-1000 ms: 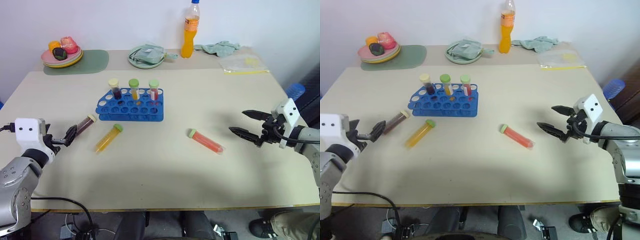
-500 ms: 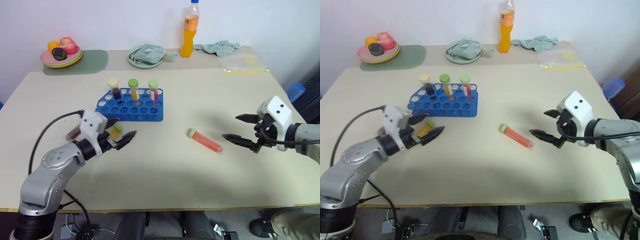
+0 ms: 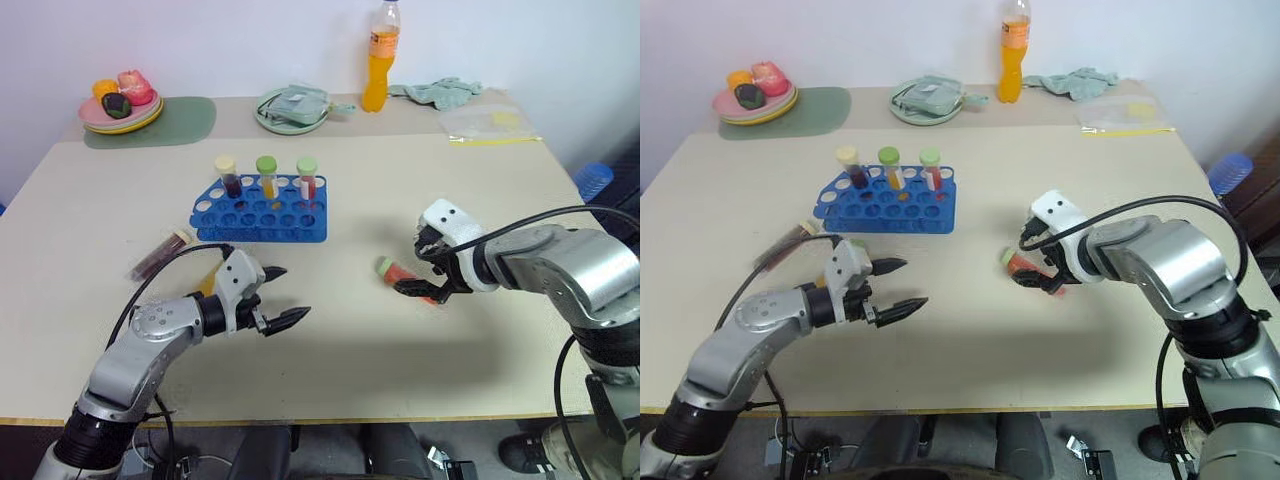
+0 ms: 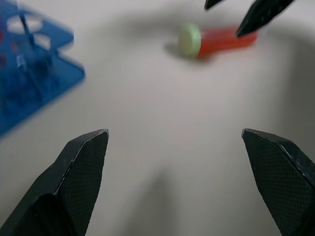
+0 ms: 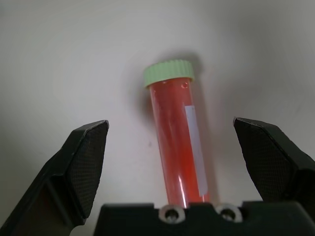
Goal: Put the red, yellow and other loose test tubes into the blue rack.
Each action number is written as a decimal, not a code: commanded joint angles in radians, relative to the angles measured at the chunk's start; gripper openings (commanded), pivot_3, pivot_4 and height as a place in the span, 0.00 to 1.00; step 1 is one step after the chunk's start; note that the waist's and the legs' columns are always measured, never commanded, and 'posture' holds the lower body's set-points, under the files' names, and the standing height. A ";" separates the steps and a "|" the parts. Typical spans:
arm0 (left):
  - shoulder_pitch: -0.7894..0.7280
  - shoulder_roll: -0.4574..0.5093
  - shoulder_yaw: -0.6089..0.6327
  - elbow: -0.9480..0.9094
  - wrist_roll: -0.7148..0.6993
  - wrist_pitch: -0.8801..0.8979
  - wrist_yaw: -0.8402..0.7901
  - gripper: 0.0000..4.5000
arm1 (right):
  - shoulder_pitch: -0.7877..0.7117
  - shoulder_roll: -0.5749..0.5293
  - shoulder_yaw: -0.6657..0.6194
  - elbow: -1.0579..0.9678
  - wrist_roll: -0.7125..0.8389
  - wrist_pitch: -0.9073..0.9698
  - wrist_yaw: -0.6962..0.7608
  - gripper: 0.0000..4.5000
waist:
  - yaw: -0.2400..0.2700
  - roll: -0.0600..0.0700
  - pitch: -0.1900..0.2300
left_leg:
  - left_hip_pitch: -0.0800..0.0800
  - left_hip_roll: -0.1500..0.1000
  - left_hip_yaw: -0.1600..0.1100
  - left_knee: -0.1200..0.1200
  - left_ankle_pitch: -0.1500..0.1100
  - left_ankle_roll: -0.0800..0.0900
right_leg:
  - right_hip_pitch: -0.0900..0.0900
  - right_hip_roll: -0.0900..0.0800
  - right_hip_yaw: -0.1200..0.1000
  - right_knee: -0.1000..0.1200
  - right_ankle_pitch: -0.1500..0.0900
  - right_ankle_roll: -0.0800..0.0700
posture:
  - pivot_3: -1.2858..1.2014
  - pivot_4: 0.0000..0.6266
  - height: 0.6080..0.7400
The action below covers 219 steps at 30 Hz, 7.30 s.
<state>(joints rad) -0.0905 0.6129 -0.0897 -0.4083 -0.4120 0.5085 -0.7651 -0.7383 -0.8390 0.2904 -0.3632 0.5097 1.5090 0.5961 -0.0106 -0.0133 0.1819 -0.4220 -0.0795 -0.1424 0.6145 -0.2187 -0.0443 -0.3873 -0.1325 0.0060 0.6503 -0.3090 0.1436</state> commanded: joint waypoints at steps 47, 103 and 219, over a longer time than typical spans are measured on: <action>0.096 0.038 0.437 0.127 -0.018 -0.088 0.106 1.00 | -0.018 0.972 -0.113 0.839 -0.417 -1.680 -0.283 0.16 | -0.038 0.000 -0.001 | 0.001 0.007 0.004 -0.002 0.008 -0.013 | -0.015 0.012 0.016 0.015 0.004 -0.005 | 0.52 0.24 1.00; 0.106 0.035 0.399 0.094 -0.021 -0.066 0.117 1.00 | -0.082 1.032 -0.165 1.191 -0.413 -1.815 -0.205 0.39 | -0.060 0.000 -0.001 | 0.003 0.008 0.004 -0.003 0.008 -0.013 | -0.016 0.015 0.017 0.018 0.005 -0.007 | 0.52 0.24 1.00; -0.561 0.354 -0.056 0.165 -0.217 1.093 0.341 1.00 | 0.354 0.208 -0.107 -0.084 -0.237 -1.005 0.335 0.98 | -0.031 -0.002 0.000 | 0.003 0.008 0.008 -0.001 0.006 -0.010 | -0.012 0.015 0.016 0.016 0.005 -0.007 | 0.52 0.24 1.00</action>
<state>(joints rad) -0.6291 0.9592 -0.1191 -0.2622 -0.6633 1.6055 -0.4251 -0.3825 -0.6239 0.1968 -0.4082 0.2566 0.4999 0.9305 -0.0417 -0.0158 0.1817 -0.4189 -0.0716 -0.1347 0.6140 -0.2130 -0.0539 -0.3992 -0.1175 0.0221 0.6660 -0.3044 0.1371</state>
